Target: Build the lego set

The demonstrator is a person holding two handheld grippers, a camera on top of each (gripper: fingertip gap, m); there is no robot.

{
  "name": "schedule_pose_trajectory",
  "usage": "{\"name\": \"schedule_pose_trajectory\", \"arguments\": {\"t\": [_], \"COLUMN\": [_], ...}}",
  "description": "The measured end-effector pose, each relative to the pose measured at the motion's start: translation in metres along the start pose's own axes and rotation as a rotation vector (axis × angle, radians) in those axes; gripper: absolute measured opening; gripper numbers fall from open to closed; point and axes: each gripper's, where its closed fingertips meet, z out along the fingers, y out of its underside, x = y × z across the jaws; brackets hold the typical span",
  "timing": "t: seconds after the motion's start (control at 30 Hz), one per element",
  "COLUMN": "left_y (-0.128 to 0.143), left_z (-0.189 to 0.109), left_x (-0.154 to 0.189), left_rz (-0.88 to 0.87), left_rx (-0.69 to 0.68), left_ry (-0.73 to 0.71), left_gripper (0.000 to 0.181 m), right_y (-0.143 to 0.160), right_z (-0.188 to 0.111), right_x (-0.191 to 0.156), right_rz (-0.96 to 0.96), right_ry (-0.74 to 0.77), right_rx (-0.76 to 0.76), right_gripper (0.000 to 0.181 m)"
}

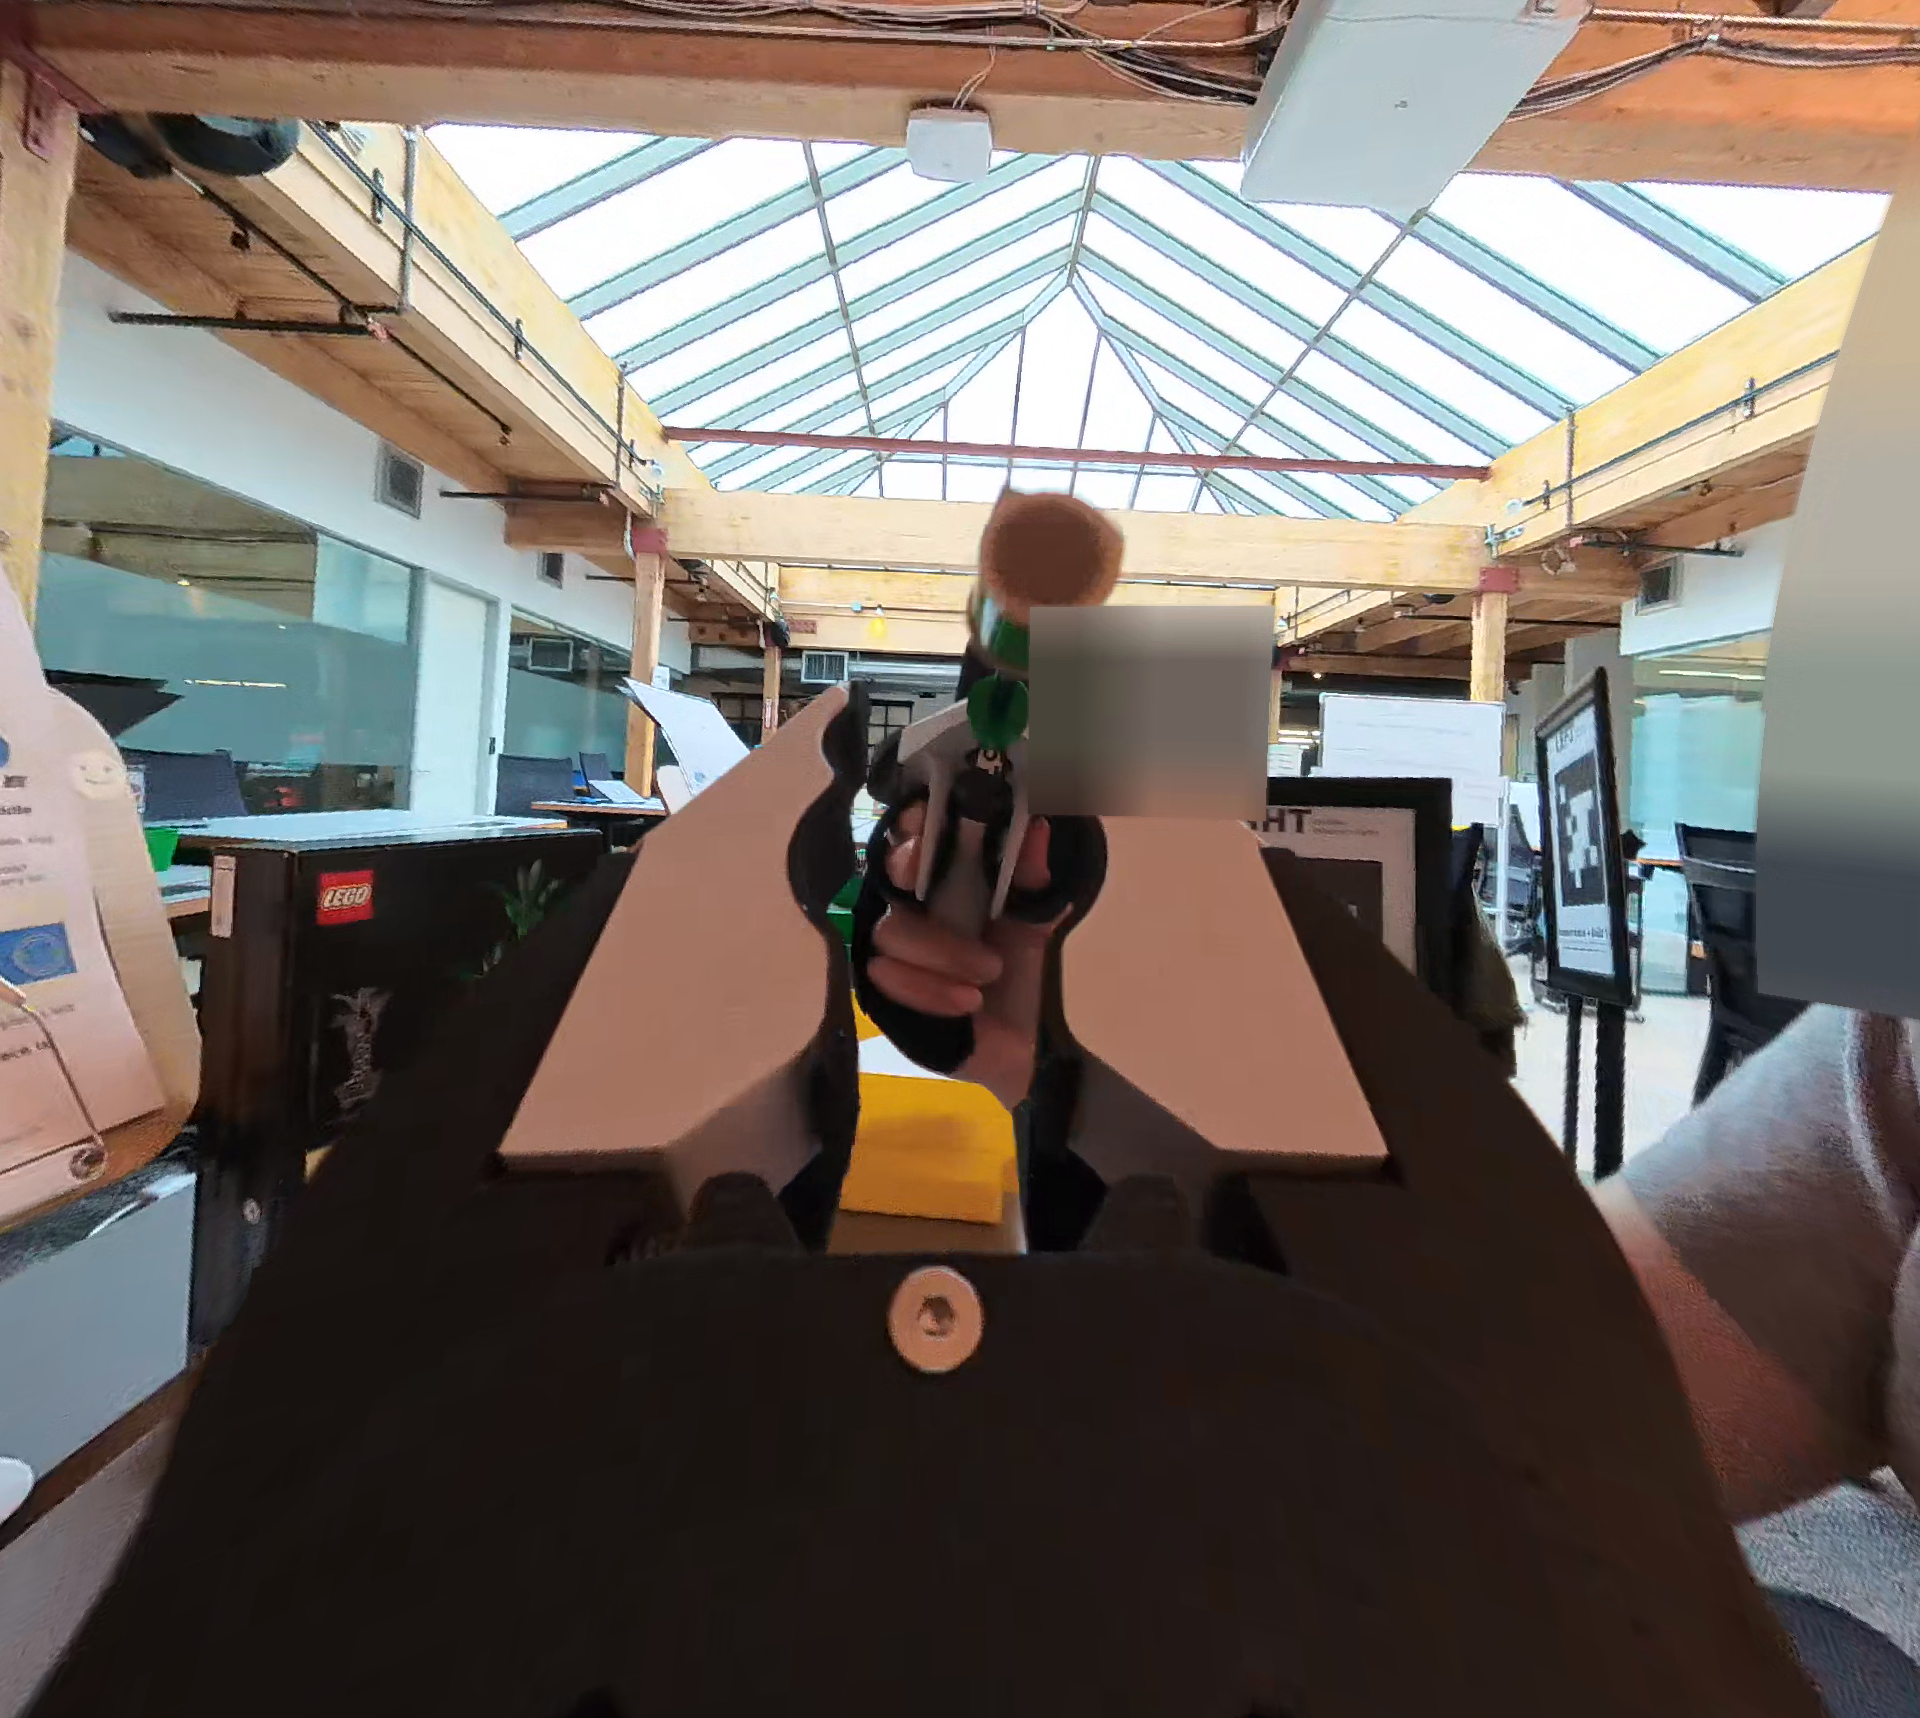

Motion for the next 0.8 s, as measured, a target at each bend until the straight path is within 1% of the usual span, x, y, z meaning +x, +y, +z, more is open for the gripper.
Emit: {"name": "schedule_pose_trajectory", "arguments": {"t": [0.07, 0.1, 0.13, 0.23, 0.33, 0.37, 0.43, 0.5, 0.57, 0.6, 0.7, 0.8], "left_y": [0.003, 0.006, 0.009, 0.017, 0.011, 0.007, -0.002, -0.008, -0.009, -0.010, -0.012, -0.010], "left_z": [0.001, 0.000, -0.001, -0.006, -0.011, -0.011, -0.012, -0.011, -0.009, -0.009, -0.010, -0.008], "left_x": [-0.004, -0.006, -0.005, -0.005, -0.005, -0.004, -0.002, 0.004, 0.010, 0.012, 0.017, 0.024], "left_rz": [-0.003, 0.001, 0.006, -0.010, 0.027, 0.041, 0.070, 0.081, 0.096, 0.105, 0.112, 0.120], "left_rx": [-0.005, -0.016, -0.031, -0.073, -0.066, -0.056, -0.028, -0.019, -0.038, -0.050, -0.091, -0.149], "left_ry": [0.006, 0.008, 0.023, 0.033, 0.013, 0.002, -0.024, -0.009, 0.003, 0.009, 0.026, 0.046], "left_gripper": [0.017, 0.015, 0.003, 0.001, 0.001, 0.001, 0.001, 0.001, 0.001, 0.001, 0.001, 0.002], "right_y": [0.005, 0.007, 0.009, 0.014, 0.012, 0.008, -0.003, -0.010, -0.009, -0.006, -0.004, -0.002], "right_z": [-0.001, -0.002, -0.003, -0.003, 0.004, 0.008, 0.015, 0.020, 0.024, 0.025, 0.020, 0.019], "right_x": [0.003, 0.005, 0.006, 0.008, 0.008, 0.007, 0.002, 0.001, 0.001, -0.003, -0.009, -0.016], "right_rz": [0.003, 0.007, 0.010, 0.027, 0.008, -0.005, -0.013, -0.005, -0.004, -0.018, -0.071, -0.134], "right_ry": [0.012, 0.019, 0.022, 0.017, 0.030, 0.031, 0.012, 0.012, 0.024, 0.002, 0.006, 0.014], "right_rx": [-0.033, -0.044, -0.052, -0.071, -0.048, -0.012, 0.084, 0.152, 0.144, 0.115, 0.036, -0.047], "right_gripper": [0.003, 0.004, 0.003, 0.003, 0.003, 0.009, 0.030, 0.035, 0.031, 0.022, 0.006, 0.003]}}
